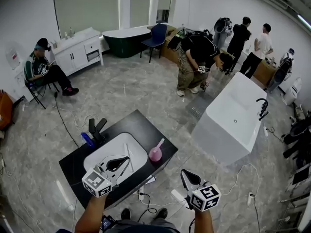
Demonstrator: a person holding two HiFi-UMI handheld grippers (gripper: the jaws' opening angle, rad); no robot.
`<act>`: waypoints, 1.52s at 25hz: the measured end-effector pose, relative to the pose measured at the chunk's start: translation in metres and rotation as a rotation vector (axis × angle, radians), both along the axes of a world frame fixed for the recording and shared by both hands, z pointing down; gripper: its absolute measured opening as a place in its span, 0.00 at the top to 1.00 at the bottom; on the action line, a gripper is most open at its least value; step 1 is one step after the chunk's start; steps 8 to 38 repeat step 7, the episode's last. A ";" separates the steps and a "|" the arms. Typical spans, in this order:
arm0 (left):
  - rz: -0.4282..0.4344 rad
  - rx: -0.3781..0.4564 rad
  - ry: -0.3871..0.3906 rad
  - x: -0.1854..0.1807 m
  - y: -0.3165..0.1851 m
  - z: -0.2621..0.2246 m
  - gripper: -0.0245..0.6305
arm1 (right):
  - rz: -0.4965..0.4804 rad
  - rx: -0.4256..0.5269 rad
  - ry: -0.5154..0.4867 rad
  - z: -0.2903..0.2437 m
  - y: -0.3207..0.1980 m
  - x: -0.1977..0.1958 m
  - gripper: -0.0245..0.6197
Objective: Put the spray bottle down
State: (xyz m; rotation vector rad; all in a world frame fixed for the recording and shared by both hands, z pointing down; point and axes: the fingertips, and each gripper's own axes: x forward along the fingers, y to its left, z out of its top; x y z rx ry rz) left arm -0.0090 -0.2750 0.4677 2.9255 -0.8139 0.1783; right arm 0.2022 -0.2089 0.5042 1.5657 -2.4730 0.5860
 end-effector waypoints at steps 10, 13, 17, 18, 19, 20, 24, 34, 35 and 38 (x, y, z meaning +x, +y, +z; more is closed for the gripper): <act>0.007 0.026 -0.013 -0.017 0.040 -0.040 0.95 | 0.014 0.025 0.006 -0.032 0.034 -0.002 0.95; 0.007 0.026 -0.013 -0.017 0.040 -0.040 0.95 | 0.014 0.025 0.006 -0.032 0.034 -0.002 0.95; 0.007 0.026 -0.013 -0.017 0.040 -0.040 0.95 | 0.014 0.025 0.006 -0.032 0.034 -0.002 0.95; 0.007 0.026 -0.013 -0.017 0.040 -0.040 0.95 | 0.014 0.025 0.006 -0.032 0.034 -0.002 0.95; 0.007 0.026 -0.013 -0.017 0.040 -0.040 0.95 | 0.014 0.025 0.006 -0.032 0.034 -0.002 0.95; 0.007 0.026 -0.013 -0.017 0.040 -0.040 0.95 | 0.014 0.025 0.006 -0.032 0.034 -0.002 0.95; 0.007 0.026 -0.013 -0.017 0.040 -0.040 0.95 | 0.014 0.025 0.006 -0.032 0.034 -0.002 0.95; 0.007 0.026 -0.013 -0.017 0.040 -0.040 0.95 | 0.014 0.025 0.006 -0.032 0.034 -0.002 0.95; 0.007 0.026 -0.013 -0.017 0.040 -0.040 0.95 | 0.014 0.025 0.006 -0.032 0.034 -0.002 0.95; 0.007 0.026 -0.013 -0.017 0.040 -0.040 0.95 | 0.014 0.025 0.006 -0.032 0.034 -0.002 0.95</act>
